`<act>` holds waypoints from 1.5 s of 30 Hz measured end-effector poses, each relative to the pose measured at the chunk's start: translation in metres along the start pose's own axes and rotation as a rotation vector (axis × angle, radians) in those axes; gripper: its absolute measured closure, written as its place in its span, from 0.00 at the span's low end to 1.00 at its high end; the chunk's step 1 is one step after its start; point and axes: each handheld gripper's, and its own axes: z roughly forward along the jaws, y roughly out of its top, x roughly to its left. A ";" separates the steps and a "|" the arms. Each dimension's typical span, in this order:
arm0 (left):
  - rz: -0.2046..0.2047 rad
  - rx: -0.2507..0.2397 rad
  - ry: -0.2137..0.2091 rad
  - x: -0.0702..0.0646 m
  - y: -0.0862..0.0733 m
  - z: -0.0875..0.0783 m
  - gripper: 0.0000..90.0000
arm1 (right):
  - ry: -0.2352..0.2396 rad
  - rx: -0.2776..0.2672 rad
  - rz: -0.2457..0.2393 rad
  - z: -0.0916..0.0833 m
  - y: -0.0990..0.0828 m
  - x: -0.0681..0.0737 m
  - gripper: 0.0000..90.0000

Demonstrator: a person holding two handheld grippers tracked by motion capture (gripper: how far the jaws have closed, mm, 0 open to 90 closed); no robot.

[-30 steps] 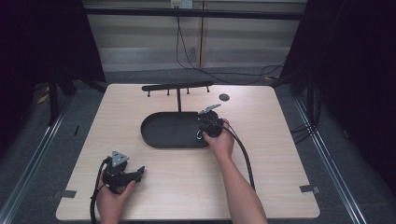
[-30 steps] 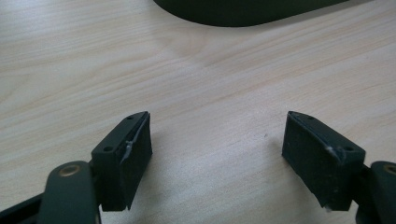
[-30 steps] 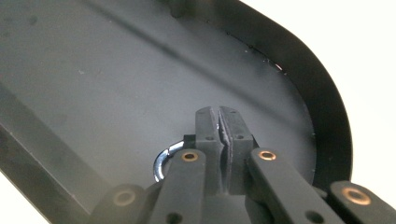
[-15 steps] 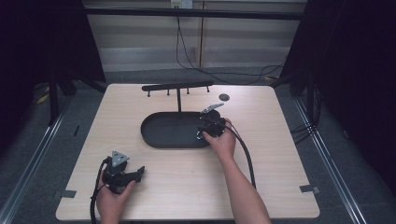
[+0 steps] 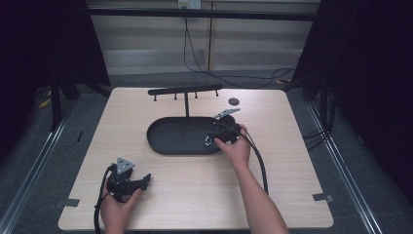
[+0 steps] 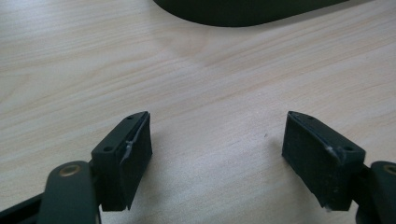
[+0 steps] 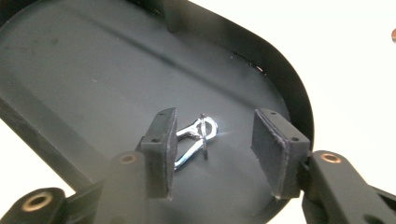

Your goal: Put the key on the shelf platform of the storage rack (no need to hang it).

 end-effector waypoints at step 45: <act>0.001 0.000 0.000 0.000 0.000 0.000 0.27 | 0.014 -0.032 -0.041 -0.042 -0.025 0.012 0.30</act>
